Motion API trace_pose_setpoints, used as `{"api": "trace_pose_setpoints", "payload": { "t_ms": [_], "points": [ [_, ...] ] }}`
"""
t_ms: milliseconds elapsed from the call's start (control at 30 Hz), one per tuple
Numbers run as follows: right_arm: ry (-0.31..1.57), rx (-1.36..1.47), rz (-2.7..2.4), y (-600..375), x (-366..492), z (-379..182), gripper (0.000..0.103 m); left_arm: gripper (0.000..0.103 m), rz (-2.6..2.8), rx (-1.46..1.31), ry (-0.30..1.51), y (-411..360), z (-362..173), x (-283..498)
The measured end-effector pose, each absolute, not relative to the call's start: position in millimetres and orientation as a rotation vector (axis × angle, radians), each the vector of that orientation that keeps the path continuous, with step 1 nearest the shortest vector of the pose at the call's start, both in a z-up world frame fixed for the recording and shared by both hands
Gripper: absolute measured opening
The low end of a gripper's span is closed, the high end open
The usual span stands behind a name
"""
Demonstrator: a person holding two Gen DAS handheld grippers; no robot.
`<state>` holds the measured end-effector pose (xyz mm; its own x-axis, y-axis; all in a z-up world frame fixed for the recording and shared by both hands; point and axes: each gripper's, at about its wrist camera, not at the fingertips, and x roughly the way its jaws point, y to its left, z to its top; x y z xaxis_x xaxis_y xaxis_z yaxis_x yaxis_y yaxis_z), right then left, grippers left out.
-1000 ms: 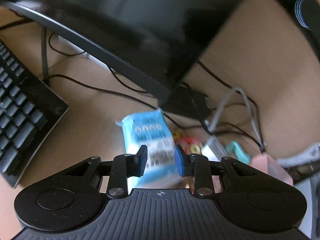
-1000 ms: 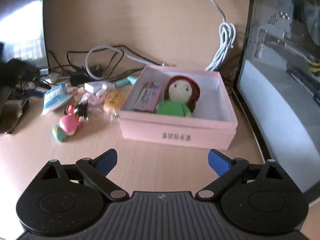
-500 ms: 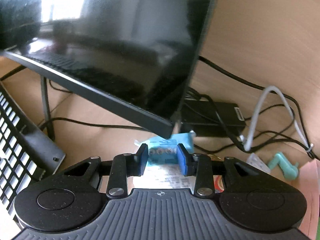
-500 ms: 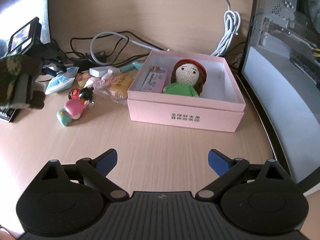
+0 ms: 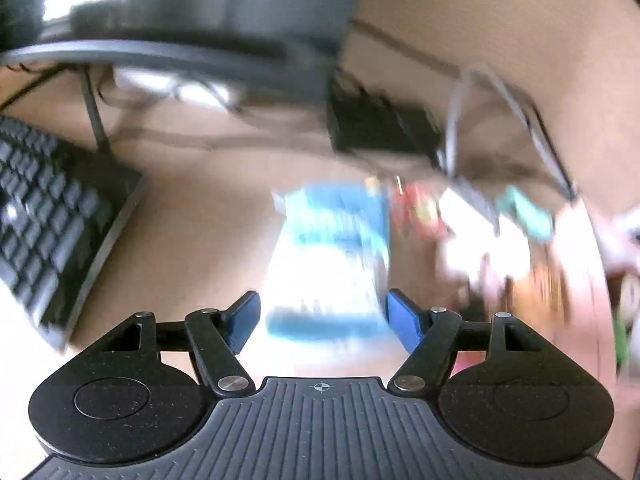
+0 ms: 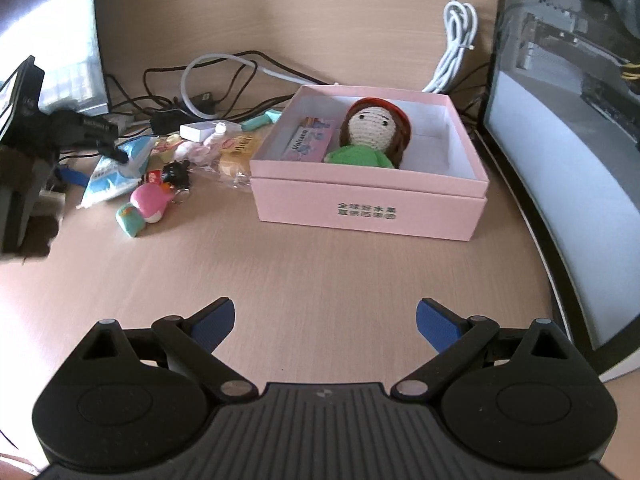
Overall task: Organize objects
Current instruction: 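Grasp the blue-white wet-wipe pack with the left tool, then lift the wipe pack with left tool while right tool grasps the pink squishy toy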
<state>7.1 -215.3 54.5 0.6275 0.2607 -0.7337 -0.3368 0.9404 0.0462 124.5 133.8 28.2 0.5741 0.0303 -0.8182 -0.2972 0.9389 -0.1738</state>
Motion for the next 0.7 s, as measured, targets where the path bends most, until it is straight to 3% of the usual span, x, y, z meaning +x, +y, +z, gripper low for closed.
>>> {"api": "trace_pose_setpoints", "payload": {
  "t_ms": [67, 200, 367, 700],
  "points": [
    [0.822, -0.107, 0.367, -209.4, 8.1, 55.1, 0.098, 0.075, 0.201, -0.328, 0.927, 133.1, 25.3, 114.1],
    [0.796, -0.143, 0.431, -194.6, 5.7, 60.8, 0.098, 0.056, 0.203, -0.367, 0.826, 140.3, 37.0, 106.1],
    [0.773, -0.174, 0.487, -179.4, 1.8, 58.4, 0.098, 0.054, 0.177, -0.346, 0.843, 147.9, 44.1, 88.6],
    [0.792, -0.187, 0.630, -123.7, 32.8, 48.8, 0.098, 0.054, 0.064, -0.546, 0.851, 177.6, 40.9, -25.8]
  ]
}}
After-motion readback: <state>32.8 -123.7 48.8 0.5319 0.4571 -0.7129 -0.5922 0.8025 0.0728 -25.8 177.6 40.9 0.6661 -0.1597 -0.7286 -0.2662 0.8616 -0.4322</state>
